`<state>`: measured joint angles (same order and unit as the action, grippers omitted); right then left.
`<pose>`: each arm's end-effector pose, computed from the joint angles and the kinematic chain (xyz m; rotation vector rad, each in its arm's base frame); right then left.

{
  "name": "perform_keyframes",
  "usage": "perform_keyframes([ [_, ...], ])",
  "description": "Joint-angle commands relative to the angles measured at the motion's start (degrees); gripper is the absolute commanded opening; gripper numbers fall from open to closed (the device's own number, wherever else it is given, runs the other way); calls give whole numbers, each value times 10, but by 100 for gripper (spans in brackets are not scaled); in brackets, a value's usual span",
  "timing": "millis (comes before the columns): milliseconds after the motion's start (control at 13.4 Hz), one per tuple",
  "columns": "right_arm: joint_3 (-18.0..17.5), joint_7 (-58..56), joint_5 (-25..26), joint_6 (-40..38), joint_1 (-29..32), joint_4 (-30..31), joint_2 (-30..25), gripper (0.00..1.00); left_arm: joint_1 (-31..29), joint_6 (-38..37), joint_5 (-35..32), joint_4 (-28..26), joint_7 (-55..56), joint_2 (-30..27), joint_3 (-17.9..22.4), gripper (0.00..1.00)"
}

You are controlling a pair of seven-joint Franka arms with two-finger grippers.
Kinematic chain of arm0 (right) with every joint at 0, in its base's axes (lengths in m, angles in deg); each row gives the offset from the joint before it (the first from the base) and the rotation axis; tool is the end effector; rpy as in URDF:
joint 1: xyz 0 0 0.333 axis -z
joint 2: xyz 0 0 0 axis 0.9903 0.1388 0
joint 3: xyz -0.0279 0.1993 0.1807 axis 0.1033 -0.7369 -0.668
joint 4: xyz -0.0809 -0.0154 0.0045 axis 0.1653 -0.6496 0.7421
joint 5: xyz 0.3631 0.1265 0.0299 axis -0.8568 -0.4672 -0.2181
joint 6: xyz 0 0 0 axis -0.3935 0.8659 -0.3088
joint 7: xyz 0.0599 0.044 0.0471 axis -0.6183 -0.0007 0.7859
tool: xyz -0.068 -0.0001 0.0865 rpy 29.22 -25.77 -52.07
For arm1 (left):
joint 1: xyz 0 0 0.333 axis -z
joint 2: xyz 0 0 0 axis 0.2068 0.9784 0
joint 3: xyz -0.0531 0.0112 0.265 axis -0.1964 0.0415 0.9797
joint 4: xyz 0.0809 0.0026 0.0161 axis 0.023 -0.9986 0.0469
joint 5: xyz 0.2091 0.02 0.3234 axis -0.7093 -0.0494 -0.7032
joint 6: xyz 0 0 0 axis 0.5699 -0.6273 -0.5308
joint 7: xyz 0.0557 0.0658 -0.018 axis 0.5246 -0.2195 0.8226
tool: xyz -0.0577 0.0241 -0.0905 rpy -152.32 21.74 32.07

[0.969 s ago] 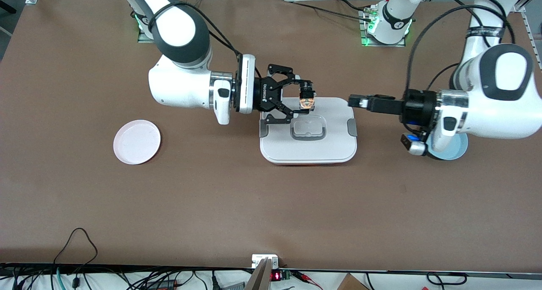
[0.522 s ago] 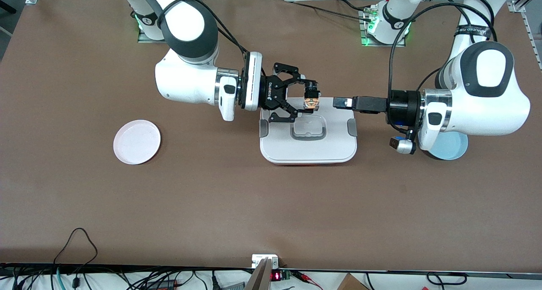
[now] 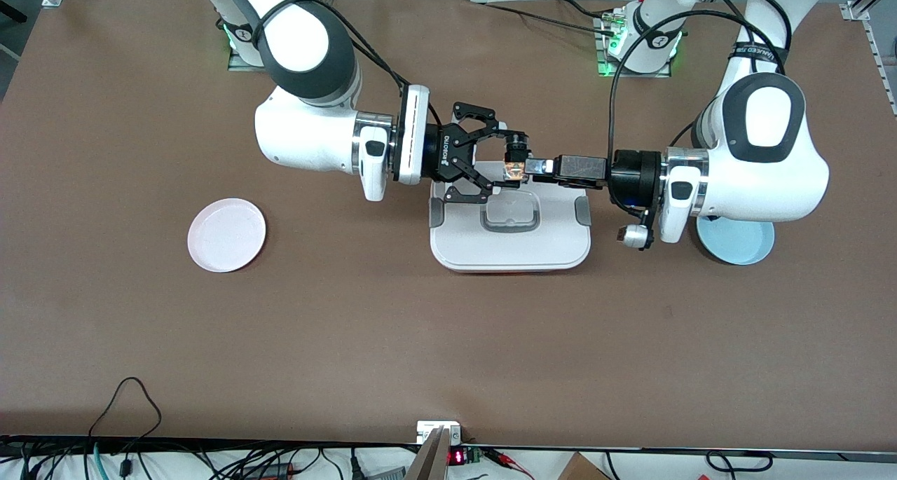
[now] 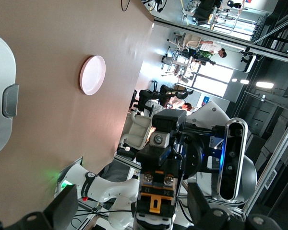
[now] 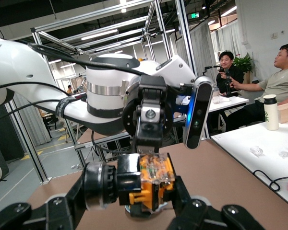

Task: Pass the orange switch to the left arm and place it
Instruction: 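Close the left gripper on the switch and open the right gripper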

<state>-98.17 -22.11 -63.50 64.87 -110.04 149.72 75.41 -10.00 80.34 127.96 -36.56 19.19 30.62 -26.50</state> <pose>0.5457 0.4530 0.4394 -1.4478 -1.0591 -1.0190 0.5960 -0.2353 0.4467 1.7991 0.1572 -0.3650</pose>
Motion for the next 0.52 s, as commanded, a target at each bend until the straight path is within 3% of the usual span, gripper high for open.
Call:
perform_keyframes([
  [0,3,-15,-23,5,-6,-14,5,6,-2,6,17,-10,21,-16,-2,97],
  [149,3,-15,-23,5,-6,-14,5,6,-2,6,17,-10,25,-21,-2,91],
  [298,3,-16,-23,5,-6,-14,5,6,-3,6,18,-10,25,-23,-2,75],
  [447,3,-16,-23,6,-7,-13,5,6,-3,6,20,-10,25,-23,-8,72],
])
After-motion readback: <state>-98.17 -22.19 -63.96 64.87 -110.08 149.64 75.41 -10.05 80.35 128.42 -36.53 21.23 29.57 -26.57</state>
